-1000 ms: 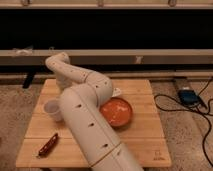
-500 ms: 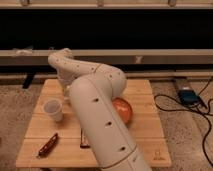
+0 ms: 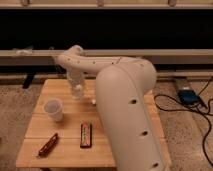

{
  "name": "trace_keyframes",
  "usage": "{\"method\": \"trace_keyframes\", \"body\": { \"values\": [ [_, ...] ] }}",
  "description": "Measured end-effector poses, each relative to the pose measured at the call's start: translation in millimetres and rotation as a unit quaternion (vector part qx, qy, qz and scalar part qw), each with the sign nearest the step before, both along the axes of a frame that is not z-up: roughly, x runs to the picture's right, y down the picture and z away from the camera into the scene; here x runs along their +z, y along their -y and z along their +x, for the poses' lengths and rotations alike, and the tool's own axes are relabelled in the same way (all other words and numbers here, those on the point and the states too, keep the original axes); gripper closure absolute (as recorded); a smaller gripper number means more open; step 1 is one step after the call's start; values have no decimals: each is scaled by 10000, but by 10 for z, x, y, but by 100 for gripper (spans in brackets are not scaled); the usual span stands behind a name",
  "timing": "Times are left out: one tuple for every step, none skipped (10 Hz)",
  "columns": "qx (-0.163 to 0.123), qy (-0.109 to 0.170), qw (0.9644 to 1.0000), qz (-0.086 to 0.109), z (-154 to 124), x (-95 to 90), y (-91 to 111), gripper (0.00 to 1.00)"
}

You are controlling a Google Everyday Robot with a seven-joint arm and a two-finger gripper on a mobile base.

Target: Place the white sponge in the ceramic bowl

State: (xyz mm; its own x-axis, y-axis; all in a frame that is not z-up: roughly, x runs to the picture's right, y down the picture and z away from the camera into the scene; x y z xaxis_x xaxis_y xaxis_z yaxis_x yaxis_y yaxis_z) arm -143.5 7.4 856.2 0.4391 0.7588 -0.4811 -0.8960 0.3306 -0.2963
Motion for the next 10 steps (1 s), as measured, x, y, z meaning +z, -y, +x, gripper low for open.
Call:
{"method": "trace_keyframes", "body": {
  "values": [
    [63,-37,10000,31,116,-58,-15,100],
    [208,-128,9997,71,343,-154,-59,100],
    [350,-222,9991,83,551,-221,-109,100],
    [459,-305,9984,79,717,-255,-153,97],
    [600,-409,9973,55,919,-286,-205,89],
    [762,-537,9956,-26,1142,-289,-277,78],
    [917,-645,9936,-120,1309,-261,-345,67],
    [1065,-775,9910,-223,1467,-201,-414,57],
    [1219,-910,9878,-341,1618,-135,-481,46],
    [1368,-1018,9842,-470,1737,-87,-541,36]
  ]
}}
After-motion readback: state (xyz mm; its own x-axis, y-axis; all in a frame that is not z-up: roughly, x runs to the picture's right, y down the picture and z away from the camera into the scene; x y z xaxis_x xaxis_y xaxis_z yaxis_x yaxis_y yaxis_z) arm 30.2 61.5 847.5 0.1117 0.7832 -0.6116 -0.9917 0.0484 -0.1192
